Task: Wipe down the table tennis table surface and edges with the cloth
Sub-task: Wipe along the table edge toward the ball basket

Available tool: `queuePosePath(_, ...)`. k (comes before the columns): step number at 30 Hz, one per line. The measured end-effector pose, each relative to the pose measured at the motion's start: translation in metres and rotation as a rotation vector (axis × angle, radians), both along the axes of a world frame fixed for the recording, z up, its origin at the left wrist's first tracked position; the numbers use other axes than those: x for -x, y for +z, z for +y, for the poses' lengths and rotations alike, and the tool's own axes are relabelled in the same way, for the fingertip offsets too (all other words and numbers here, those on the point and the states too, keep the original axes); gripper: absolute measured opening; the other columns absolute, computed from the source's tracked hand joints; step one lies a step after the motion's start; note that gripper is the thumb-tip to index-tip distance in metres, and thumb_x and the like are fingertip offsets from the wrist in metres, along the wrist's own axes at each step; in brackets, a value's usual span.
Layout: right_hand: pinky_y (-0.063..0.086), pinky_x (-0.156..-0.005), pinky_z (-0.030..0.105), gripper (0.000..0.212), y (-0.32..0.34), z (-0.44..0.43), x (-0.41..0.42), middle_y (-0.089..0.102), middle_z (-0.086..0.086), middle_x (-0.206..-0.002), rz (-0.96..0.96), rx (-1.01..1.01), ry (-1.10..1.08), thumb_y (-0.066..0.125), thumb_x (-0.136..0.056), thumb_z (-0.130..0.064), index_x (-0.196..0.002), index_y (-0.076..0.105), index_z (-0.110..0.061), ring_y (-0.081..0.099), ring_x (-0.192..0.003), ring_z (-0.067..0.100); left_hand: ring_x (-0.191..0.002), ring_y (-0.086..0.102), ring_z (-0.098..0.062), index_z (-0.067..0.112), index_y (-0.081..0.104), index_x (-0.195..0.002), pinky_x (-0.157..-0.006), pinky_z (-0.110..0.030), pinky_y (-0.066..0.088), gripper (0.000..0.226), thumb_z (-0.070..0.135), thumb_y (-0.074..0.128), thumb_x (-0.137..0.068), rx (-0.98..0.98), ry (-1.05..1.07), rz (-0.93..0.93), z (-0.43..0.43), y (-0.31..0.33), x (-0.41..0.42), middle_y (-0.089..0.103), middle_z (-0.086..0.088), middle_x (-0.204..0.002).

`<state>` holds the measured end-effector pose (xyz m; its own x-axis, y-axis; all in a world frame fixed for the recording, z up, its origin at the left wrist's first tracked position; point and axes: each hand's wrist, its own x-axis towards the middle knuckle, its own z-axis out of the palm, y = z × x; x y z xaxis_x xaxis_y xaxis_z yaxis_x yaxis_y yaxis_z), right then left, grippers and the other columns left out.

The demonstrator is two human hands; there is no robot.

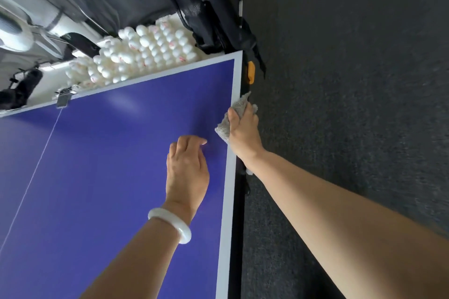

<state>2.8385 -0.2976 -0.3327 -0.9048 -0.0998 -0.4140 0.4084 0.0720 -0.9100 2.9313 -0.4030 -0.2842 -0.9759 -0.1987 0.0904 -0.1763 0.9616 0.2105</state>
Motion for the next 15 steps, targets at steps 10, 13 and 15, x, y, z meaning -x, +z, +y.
queuePosePath(10,0.014,-0.121,0.029,0.063,-0.008,-0.002,0.004,0.004,0.003,-0.166,0.205,-0.065,0.005,0.035,-0.106,-0.033,-0.158,0.004,-0.017,0.008,-0.152,0.017,-0.148,0.02,-0.014,0.02,0.037,-0.15,-0.122,-0.033,0.012,0.046,0.016,0.034,-0.104,-0.063,0.179,-0.006,0.015,-0.024,0.063,0.028,0.004,-0.159)
queuePosePath(13,0.009,-0.124,0.032,0.064,-0.005,-0.003,0.023,-0.001,0.002,-0.166,0.278,-0.163,0.049,0.035,-0.106,-0.026,-0.158,-0.001,-0.015,-0.003,-0.153,0.015,-0.146,0.021,-0.014,0.024,0.036,-0.149,-0.121,-0.036,0.015,0.046,0.019,0.034,-0.103,-0.07,0.194,-0.013,0.015,-0.023,0.064,0.027,0.007,-0.159)
queuePosePath(15,0.008,-0.124,0.035,0.067,0.0,-0.003,0.052,-0.003,0.005,-0.166,0.32,-0.278,0.06,0.038,-0.105,-0.022,-0.157,-0.002,-0.011,-0.003,-0.152,0.017,-0.146,0.021,-0.014,0.024,0.036,-0.15,-0.12,-0.037,0.016,0.047,0.02,0.033,-0.103,-0.069,0.2,-0.025,0.016,-0.022,0.065,0.027,0.008,-0.159)
